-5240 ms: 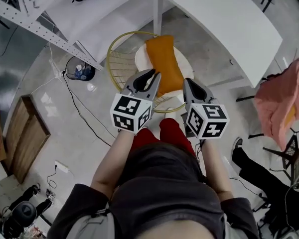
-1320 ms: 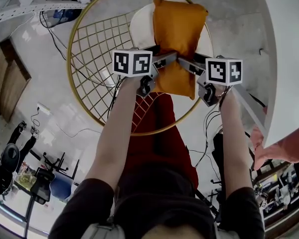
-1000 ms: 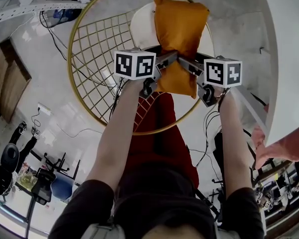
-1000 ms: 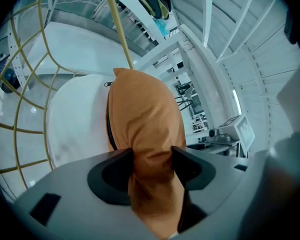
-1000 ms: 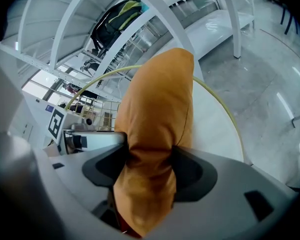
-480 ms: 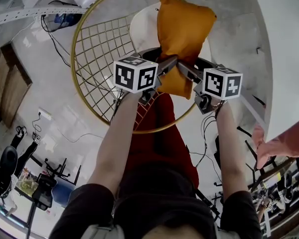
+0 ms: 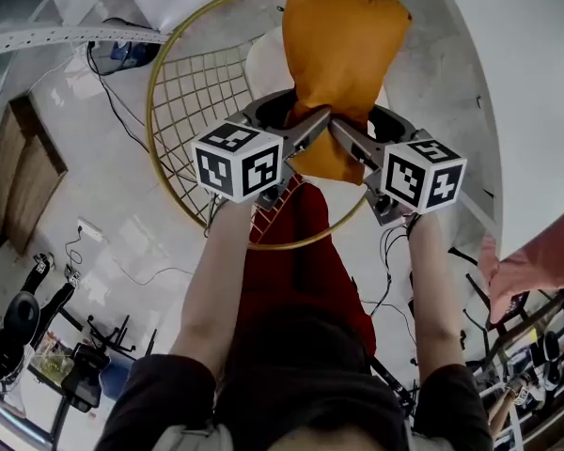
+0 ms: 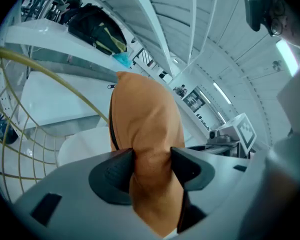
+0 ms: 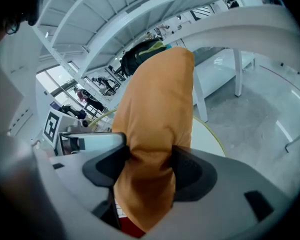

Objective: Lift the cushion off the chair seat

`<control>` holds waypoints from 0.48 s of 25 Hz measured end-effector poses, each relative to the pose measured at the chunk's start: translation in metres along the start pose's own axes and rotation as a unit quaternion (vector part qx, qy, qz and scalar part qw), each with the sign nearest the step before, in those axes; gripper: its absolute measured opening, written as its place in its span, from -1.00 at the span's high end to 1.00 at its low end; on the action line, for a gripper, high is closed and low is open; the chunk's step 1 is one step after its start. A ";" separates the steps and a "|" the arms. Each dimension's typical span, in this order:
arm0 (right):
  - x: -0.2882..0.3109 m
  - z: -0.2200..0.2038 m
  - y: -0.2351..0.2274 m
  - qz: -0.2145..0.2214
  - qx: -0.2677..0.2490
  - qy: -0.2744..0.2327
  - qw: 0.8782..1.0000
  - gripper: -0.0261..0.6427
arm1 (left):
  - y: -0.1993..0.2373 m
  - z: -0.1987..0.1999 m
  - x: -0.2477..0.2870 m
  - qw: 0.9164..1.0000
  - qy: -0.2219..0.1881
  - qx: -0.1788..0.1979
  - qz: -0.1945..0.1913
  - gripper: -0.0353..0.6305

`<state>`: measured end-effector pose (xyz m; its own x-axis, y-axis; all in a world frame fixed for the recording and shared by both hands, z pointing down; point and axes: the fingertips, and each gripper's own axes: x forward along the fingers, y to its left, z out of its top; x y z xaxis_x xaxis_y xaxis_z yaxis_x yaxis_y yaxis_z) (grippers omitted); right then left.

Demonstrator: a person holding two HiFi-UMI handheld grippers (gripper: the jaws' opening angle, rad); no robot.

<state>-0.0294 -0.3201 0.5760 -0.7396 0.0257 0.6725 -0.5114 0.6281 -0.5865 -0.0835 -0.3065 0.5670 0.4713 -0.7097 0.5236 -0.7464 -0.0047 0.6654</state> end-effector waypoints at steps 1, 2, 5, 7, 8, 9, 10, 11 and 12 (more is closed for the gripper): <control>-0.004 0.004 0.004 0.002 -0.005 -0.008 1.000 0.01 | -0.004 0.005 -0.004 1.000 -0.007 0.009 0.000 0.16; -0.009 0.008 0.009 0.003 -0.009 -0.016 1.000 0.01 | -0.009 0.010 -0.008 1.000 -0.014 0.018 0.000 0.16; -0.027 0.018 0.016 0.001 -0.017 -0.046 0.999 0.01 | -0.028 0.022 -0.015 0.998 -0.031 0.046 -0.007 0.16; -0.042 0.024 0.022 0.001 -0.017 -0.067 0.998 0.01 | -0.044 0.031 -0.021 0.997 -0.043 0.064 -0.011 0.16; -0.049 0.028 0.027 0.003 -0.015 -0.076 0.997 0.01 | -0.052 0.036 -0.025 0.996 -0.050 0.072 -0.012 0.16; -0.056 0.032 0.032 0.005 -0.014 -0.085 0.996 0.01 | -0.059 0.042 -0.030 0.995 -0.057 0.079 -0.013 0.16; -0.062 0.035 0.036 0.006 -0.014 -0.093 0.996 0.01 | -0.065 0.046 -0.034 0.994 -0.063 0.086 -0.012 0.16; -0.067 0.038 0.040 0.006 -0.015 -0.100 0.995 0.01 | -0.070 0.050 -0.038 0.993 -0.068 0.092 -0.012 0.16; -0.071 0.040 0.043 0.006 -0.018 -0.106 0.994 0.01 | -0.075 0.052 -0.041 0.993 -0.072 0.098 -0.012 0.16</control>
<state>-0.0163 -0.3260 0.4853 -0.8230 -0.1292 0.5531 -0.4891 0.6564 -0.5744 -0.0716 -0.3138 0.4684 0.4287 -0.8007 0.4184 -0.8194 -0.1496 0.5534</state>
